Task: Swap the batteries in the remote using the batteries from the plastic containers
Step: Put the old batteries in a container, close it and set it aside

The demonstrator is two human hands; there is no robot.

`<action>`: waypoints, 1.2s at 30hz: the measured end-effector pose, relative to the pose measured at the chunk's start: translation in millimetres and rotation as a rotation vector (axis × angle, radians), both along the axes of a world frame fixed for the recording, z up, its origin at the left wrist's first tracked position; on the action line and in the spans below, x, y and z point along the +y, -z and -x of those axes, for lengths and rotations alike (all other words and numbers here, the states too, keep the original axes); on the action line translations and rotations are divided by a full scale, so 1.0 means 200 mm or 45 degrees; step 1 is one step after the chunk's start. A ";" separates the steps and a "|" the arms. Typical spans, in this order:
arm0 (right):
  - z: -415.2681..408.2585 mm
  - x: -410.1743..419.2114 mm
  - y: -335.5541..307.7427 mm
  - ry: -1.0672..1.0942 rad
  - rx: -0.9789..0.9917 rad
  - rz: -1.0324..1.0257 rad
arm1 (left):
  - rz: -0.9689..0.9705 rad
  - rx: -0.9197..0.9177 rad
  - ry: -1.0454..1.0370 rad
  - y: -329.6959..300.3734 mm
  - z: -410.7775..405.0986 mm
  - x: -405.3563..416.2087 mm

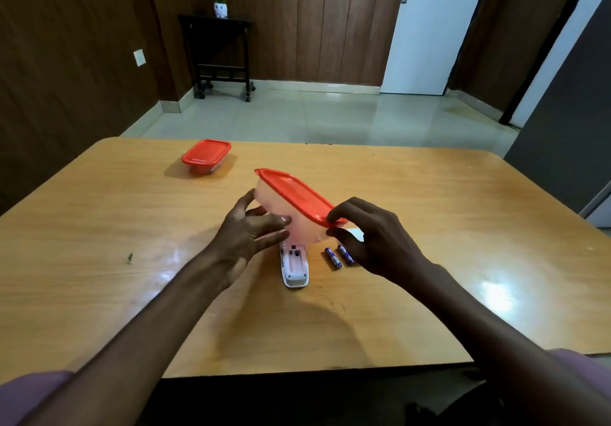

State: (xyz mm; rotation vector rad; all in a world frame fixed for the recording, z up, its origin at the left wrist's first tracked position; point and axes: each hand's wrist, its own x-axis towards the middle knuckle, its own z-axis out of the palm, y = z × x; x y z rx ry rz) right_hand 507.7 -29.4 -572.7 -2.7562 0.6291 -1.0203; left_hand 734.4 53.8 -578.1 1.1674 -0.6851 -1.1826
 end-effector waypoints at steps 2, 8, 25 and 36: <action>0.02 -0.02 0.01 -0.077 0.002 -0.066 | 0.046 0.038 0.023 0.01 -0.03 0.00; 0.03 -0.10 0.08 -0.083 -0.052 -0.133 | 0.061 -0.070 0.031 0.05 -0.07 0.02; -0.17 0.17 0.05 -0.024 -0.101 0.313 | 0.108 -0.721 -0.280 0.11 0.16 0.03; -0.22 0.21 0.06 0.050 -0.271 0.346 | 0.166 -0.644 -0.325 0.12 0.18 0.05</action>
